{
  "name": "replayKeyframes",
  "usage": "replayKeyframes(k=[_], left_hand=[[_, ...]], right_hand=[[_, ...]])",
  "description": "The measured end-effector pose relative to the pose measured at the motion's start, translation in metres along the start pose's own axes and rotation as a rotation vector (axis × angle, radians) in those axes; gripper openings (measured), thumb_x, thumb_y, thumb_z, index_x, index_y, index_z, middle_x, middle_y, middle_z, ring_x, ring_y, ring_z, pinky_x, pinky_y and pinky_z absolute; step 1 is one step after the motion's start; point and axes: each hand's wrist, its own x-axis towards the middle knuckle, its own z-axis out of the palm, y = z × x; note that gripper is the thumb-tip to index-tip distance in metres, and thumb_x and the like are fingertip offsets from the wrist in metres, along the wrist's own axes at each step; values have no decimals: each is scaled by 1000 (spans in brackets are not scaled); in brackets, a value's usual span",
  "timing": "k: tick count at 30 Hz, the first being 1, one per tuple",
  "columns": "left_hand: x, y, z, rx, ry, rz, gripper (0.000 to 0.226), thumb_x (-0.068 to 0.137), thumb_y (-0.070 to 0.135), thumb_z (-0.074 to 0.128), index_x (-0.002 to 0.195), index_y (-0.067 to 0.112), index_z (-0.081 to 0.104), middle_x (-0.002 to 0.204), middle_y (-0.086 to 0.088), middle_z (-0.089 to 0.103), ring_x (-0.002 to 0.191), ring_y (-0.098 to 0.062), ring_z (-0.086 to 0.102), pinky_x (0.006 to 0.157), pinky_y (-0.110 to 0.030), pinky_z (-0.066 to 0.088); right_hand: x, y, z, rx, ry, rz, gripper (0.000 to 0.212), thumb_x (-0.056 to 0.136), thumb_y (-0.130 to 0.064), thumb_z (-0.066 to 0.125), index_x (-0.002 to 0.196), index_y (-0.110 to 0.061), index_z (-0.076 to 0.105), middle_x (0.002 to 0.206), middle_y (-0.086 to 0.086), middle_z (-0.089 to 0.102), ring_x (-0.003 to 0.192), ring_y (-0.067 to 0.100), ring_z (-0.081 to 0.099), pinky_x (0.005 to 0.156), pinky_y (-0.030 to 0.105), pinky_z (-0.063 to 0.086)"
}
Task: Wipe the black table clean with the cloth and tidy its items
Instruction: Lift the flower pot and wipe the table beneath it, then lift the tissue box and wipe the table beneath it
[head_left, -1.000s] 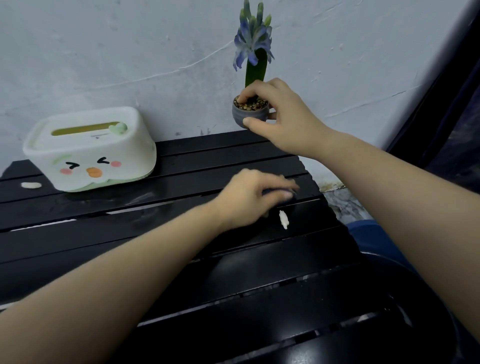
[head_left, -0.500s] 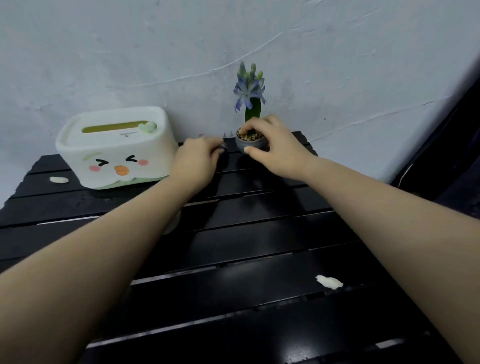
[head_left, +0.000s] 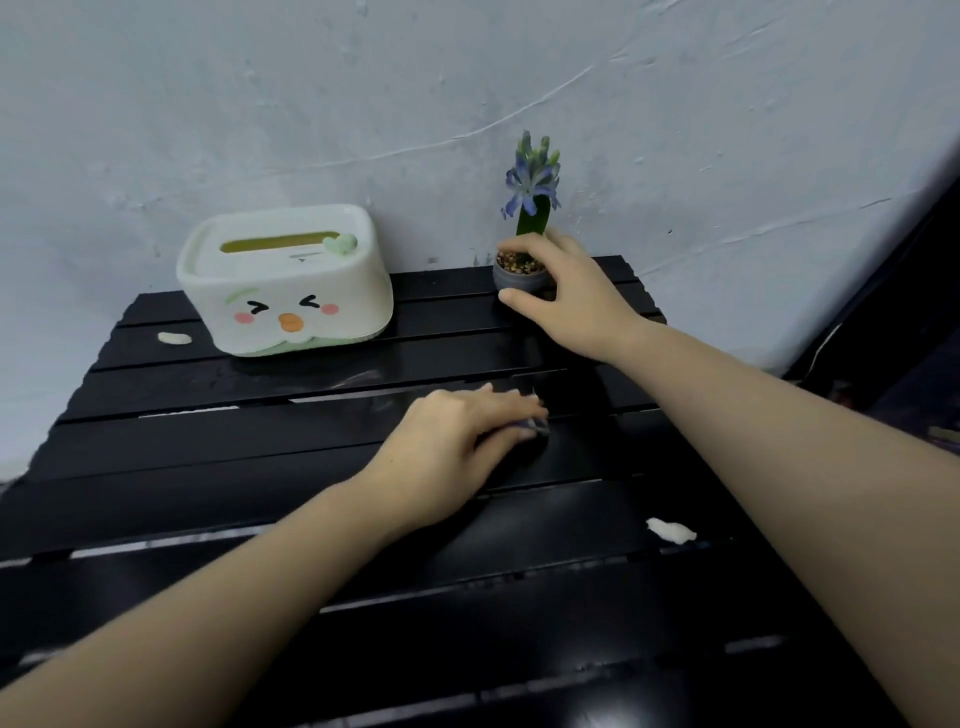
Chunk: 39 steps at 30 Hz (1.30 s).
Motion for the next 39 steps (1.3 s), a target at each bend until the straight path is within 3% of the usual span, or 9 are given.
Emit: replayKeyframes(k=[8,11,15,19,21,23,27,31,39], left_hand=[[-48,44,-10,-316,-5,-203,23,95,21,65,116,24,74,108,17,75,107,2,67,103,-20,46],[-58,35,-33,-413,214,-369,23,94,19,65,114,25,74,104,17,75,101,-4,70,90,-23,55],[-69,-15,-89,-274,580,-518,20,93,16,66,110,22,75,103,15,74,96,14,64,81,-4,46],[-85,-80,-147,-69,784,-690,22,95,23,62,113,21,75,111,8,73,105,-1,63,93,-18,44],[-92,-110,-170,25,848,-747,23,96,22,60,113,16,74,112,3,73,103,-4,61,91,-19,42],[-94,-138,-188,115,840,-779,23,97,21,57,111,15,74,108,-1,75,98,-8,62,85,-22,41],[-81,-184,-203,209,692,-796,23,97,21,55,109,15,75,108,-7,75,106,-26,66,85,-24,42],[-65,-200,-195,345,612,-775,23,98,22,54,110,19,73,108,-11,74,104,-35,64,85,-35,47],[-63,-209,-195,382,556,-702,22,96,23,55,108,25,74,101,-1,76,99,-28,66,83,-34,50]], right_hand=[[-52,-65,6,-57,241,-10,40,95,-40,60,134,-34,55,155,3,37,140,25,31,111,36,30],[-48,-89,17,-70,258,-151,37,96,-36,60,131,-26,59,143,2,49,135,20,36,111,31,32],[-20,-115,39,25,142,-207,46,91,-40,66,134,-29,55,135,-4,50,129,14,41,107,27,34],[18,-127,62,252,-3,-98,76,76,-46,82,141,-43,43,139,-5,39,128,10,38,100,13,28],[36,-127,73,314,-49,-74,90,67,-46,88,142,-48,38,139,-4,37,127,11,39,106,20,33],[49,-122,85,333,-52,-66,101,58,-47,92,143,-49,36,137,-4,38,126,10,40,110,29,35],[60,-111,105,378,16,-47,110,46,-44,98,140,-48,41,134,-7,36,123,4,41,106,18,32],[63,-100,121,467,66,-89,112,35,-52,98,135,-46,46,139,-8,42,129,4,45,114,32,38],[53,-107,125,497,108,-123,95,39,-55,99,122,-45,54,134,-15,52,128,8,50,106,36,47]])
